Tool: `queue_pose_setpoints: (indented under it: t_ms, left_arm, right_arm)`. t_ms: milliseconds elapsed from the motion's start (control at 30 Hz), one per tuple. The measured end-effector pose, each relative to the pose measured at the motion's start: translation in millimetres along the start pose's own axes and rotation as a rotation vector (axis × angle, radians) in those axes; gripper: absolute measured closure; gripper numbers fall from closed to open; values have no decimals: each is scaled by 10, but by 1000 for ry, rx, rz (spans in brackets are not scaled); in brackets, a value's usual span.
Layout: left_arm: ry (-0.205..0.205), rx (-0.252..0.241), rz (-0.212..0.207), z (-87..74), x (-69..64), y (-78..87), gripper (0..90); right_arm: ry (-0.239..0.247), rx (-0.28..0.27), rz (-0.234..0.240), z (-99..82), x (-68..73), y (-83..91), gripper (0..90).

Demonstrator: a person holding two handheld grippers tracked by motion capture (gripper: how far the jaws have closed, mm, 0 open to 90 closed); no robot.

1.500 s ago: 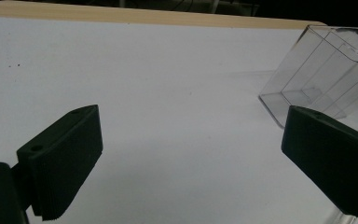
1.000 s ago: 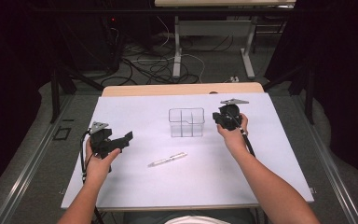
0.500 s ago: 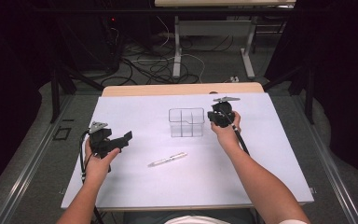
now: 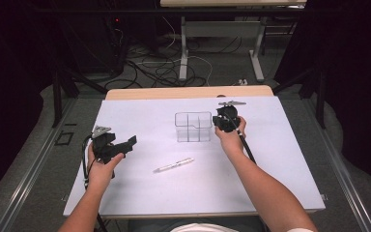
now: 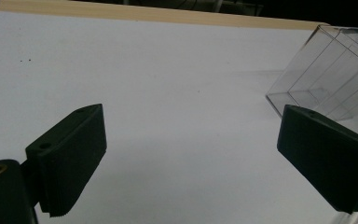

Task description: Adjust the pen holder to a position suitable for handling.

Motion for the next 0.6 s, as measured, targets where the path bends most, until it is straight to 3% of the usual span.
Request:
queue_pose_setpoints:
  t_ms: [400,600]
  left_arm:
    - [1,4,2,-2,6,-5,82]
    - [2,-5,4,7,6,-6,82]
  right_arm:
    - [-4,1,-27,-2,70,-11,900]
    - [-35,0,-33,-7,88,-9,900]
Point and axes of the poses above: each handheld gripper's, and its own axes: y roughly backward along the jaws, z roughly out of its top, x roughly to its left, the point moved 5 cm from there along -y, roughly forward along the jaws, and after that the axes turned 5 degrees about y, right-handed, at the moved point
